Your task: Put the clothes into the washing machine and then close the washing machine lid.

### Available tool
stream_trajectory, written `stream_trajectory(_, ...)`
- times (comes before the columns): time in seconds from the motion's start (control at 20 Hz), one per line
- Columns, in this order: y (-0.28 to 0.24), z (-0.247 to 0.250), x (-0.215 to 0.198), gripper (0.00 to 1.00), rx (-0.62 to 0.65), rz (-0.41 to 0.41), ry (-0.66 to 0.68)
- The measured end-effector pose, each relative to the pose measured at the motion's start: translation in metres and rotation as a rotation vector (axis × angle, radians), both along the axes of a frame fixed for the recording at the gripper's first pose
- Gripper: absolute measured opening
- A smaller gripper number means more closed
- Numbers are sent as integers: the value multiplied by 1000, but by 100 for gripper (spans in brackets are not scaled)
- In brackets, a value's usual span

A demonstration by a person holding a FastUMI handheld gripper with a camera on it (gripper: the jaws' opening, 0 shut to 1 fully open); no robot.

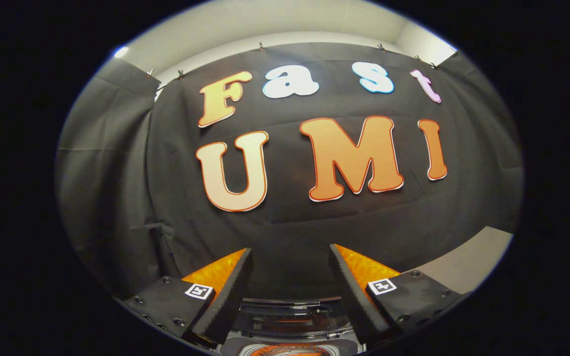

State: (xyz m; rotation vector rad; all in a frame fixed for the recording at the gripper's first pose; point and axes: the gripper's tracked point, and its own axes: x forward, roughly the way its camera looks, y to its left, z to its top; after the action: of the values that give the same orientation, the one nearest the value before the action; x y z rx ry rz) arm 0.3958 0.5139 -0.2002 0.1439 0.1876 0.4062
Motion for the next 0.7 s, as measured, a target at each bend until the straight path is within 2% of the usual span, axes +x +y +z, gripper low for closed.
stream_trajectory(0.25, 17, -62, 55, 98, -71, -5, 131)
stream_trajectory(0.45, 31, -104, 77, 98, -132, 12, 214)
stream_trajectory(0.7, 33, -135, 92, 99, -183, 11, 282)
